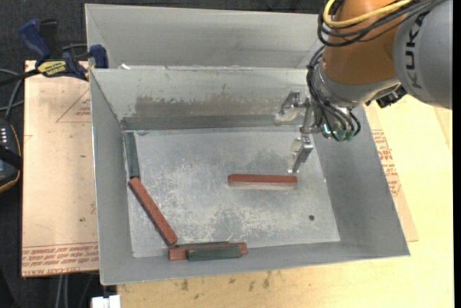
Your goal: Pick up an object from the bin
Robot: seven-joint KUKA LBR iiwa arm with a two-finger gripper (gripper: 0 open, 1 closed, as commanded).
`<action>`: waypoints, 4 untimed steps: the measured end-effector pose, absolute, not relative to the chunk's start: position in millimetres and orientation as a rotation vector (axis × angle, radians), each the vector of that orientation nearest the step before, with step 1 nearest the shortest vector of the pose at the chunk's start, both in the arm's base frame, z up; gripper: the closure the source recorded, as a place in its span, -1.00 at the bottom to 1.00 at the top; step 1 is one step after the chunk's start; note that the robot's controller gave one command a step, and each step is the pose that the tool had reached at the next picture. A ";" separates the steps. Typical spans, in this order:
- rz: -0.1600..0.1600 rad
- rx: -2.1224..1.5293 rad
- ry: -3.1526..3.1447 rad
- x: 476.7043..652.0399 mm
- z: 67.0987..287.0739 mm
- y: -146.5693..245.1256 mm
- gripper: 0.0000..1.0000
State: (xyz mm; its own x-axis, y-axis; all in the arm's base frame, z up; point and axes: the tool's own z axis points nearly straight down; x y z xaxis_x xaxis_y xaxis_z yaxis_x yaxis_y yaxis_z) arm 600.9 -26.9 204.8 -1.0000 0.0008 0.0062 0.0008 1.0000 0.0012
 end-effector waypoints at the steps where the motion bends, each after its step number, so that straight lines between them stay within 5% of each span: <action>1: -0.001 0.000 -3.143 602.5 209.1 -26.9 -1.00; 2: -0.002 -0.026 -3.146 592.7 133.3 -22.6 -1.00; 3: -0.002 -0.014 -3.138 588.9 85.8 -22.0 -1.00; 4: -0.002 -0.069 -3.142 582.4 107.8 -9.8 -1.00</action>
Offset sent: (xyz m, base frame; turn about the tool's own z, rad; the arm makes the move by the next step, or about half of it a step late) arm -0.0178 0.0076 -0.1348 0.0306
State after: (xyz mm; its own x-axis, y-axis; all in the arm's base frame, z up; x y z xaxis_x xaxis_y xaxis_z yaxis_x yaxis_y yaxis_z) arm 582.4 -9.8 107.8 -0.9990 0.0440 -0.0007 0.0440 0.9990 0.0015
